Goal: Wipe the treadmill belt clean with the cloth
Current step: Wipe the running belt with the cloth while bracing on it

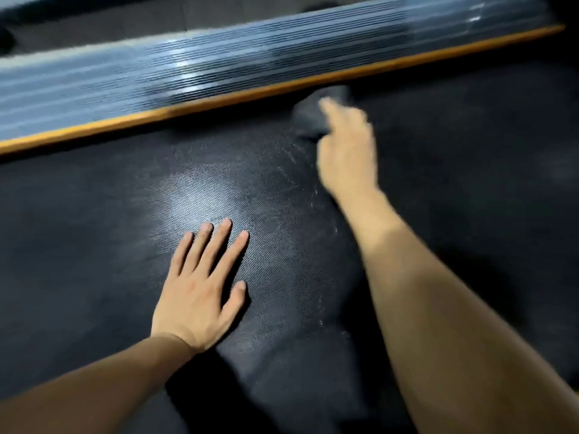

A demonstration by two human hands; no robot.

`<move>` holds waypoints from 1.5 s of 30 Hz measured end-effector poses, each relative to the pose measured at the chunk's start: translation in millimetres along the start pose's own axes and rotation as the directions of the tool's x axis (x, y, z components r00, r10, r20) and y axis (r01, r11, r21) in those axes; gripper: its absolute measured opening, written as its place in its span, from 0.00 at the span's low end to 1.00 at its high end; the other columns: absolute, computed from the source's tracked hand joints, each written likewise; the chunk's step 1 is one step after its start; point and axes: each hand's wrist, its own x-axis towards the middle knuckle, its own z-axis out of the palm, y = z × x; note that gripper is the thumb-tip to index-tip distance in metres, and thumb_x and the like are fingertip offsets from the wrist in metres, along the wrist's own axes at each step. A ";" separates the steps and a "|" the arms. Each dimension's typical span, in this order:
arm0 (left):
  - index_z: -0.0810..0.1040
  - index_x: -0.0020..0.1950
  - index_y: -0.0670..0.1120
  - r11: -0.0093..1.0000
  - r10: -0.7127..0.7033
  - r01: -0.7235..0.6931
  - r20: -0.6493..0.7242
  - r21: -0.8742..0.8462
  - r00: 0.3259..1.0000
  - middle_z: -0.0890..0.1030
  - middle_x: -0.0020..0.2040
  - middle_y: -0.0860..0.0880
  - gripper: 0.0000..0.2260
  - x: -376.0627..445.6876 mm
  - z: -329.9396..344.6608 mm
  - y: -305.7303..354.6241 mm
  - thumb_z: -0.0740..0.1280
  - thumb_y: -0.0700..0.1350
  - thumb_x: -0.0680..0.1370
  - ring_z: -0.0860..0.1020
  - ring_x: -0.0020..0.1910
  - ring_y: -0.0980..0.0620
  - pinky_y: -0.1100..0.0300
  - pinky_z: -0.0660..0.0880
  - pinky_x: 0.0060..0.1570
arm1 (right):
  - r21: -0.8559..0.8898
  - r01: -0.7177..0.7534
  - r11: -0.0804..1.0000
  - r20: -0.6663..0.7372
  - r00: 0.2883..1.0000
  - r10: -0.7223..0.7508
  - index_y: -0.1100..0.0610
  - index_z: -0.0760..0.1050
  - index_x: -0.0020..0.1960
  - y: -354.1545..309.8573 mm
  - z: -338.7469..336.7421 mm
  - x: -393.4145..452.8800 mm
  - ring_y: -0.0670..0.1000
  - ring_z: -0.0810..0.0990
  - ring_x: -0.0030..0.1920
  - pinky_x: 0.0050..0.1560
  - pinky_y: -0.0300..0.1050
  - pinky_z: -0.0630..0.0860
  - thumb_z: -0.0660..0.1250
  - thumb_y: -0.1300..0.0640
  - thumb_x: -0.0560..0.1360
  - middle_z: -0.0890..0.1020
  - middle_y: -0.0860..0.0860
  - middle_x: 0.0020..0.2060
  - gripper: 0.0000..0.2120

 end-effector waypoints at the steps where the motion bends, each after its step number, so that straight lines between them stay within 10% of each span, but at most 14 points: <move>1: 0.58 0.83 0.51 1.000 0.000 0.000 0.003 0.002 1.000 0.56 0.84 0.47 0.31 0.3 -1.1 -0.7 0.56 0.56 0.80 0.54 0.83 0.43 0.39 0.54 0.80 | 0.042 0.103 0.994 0.054 0.993 -0.105 0.55 0.77 0.66 -27.8 15.6 -18.6 0.66 0.78 0.53 0.54 0.60 0.76 0.57 0.61 0.68 0.79 0.61 0.56 0.27; 6: 0.57 0.83 0.52 1.000 0.000 -0.001 0.013 0.028 1.000 0.57 0.84 0.46 0.30 -3.2 -1.0 -0.2 0.54 0.57 0.81 0.55 0.83 0.44 0.40 0.54 0.80 | 0.098 0.395 0.913 0.228 0.885 -0.407 0.52 0.77 0.67 -73.6 32.1 -64.4 0.62 0.79 0.56 0.55 0.53 0.76 0.64 0.61 0.70 0.79 0.59 0.61 0.25; 10: 0.57 0.83 0.52 1.000 0.003 -0.002 -0.013 0.025 1.000 0.56 0.84 0.47 0.30 -4.1 0.8 0.3 0.53 0.57 0.81 0.53 0.83 0.45 0.41 0.52 0.80 | -0.101 0.036 0.994 0.023 0.999 -0.034 0.50 0.75 0.69 20.7 -17.5 -22.4 0.61 0.76 0.57 0.58 0.51 0.72 0.51 0.51 0.75 0.78 0.56 0.60 0.26; 14: 0.57 0.83 0.52 0.999 0.006 -0.005 -0.027 0.036 1.000 0.56 0.84 0.47 0.30 -3.4 4.0 -0.8 0.53 0.57 0.81 0.53 0.83 0.44 0.41 0.52 0.80 | -0.147 -0.128 0.981 -0.062 0.991 0.120 0.51 0.67 0.75 47.3 -31.3 -22.4 0.62 0.73 0.60 0.61 0.56 0.72 0.58 0.64 0.75 0.73 0.58 0.65 0.28; 23: 0.55 0.83 0.54 0.999 0.003 -0.001 -0.035 0.045 0.999 0.55 0.84 0.48 0.30 -5.4 4.0 -3.2 0.51 0.58 0.81 0.52 0.83 0.46 0.43 0.50 0.81 | -0.018 0.311 0.950 0.160 0.939 -0.304 0.52 0.73 0.71 -37.1 -2.7 -92.5 0.64 0.77 0.56 0.56 0.56 0.76 0.64 0.64 0.71 0.76 0.59 0.63 0.29; 30: 0.55 0.83 0.54 1.000 0.010 -0.008 -0.080 0.026 0.997 0.55 0.84 0.49 0.30 -3.7 9.5 -0.8 0.50 0.58 0.81 0.51 0.83 0.47 0.43 0.50 0.81 | -0.172 -0.201 0.964 -0.082 0.979 0.189 0.50 0.65 0.76 62.6 -53.1 -73.4 0.62 0.72 0.62 0.63 0.57 0.71 0.60 0.62 0.77 0.70 0.57 0.68 0.28; 39: 0.58 0.83 0.53 1.000 0.011 -0.009 -0.094 0.028 0.995 0.57 0.84 0.48 0.29 -4.8 7.8 -1.2 0.51 0.58 0.81 0.53 0.83 0.46 0.45 0.48 0.81 | -0.059 0.267 0.962 0.119 0.959 -0.259 0.51 0.71 0.73 -44.3 -6.8 -150.5 0.62 0.76 0.57 0.56 0.56 0.76 0.64 0.64 0.71 0.76 0.59 0.63 0.30; 45: 0.57 0.83 0.54 1.000 0.007 -0.006 -0.116 0.014 0.993 0.56 0.84 0.48 0.29 -4.5 8.6 2.0 0.50 0.59 0.81 0.52 0.83 0.47 0.46 0.47 0.81 | -0.212 -0.221 0.952 -0.030 0.975 0.219 0.48 0.63 0.77 64.7 -70.5 -109.4 0.61 0.71 0.62 0.63 0.56 0.70 0.59 0.63 0.78 0.69 0.57 0.67 0.29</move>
